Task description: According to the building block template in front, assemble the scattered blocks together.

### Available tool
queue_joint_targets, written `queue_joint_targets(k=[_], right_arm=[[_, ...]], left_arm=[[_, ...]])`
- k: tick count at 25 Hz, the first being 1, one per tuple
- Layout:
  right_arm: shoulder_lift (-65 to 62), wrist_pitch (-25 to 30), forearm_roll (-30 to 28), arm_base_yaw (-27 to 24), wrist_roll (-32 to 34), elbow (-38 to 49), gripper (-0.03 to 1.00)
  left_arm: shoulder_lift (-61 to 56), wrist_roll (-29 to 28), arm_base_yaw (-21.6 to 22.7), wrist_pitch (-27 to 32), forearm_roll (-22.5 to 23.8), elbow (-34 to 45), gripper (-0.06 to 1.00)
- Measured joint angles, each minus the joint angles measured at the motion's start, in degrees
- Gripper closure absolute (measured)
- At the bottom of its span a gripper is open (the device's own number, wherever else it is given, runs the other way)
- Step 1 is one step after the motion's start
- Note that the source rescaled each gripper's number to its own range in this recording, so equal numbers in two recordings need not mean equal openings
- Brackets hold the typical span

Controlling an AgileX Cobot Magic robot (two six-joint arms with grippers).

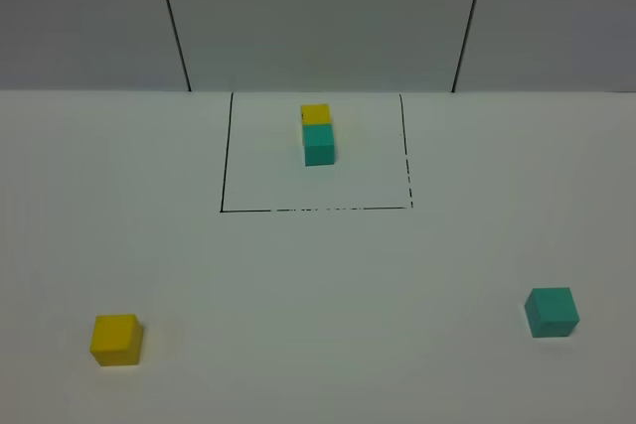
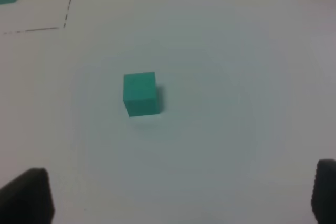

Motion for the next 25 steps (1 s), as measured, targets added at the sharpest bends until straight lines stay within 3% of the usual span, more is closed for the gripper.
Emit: queue_joint_targets(k=[25], right_arm=[[0.00, 0.00, 0.00, 0.00, 0.00, 0.00, -0.03]], left_arm=[[0.00, 0.00, 0.00, 0.00, 0.00, 0.00, 0.31]])
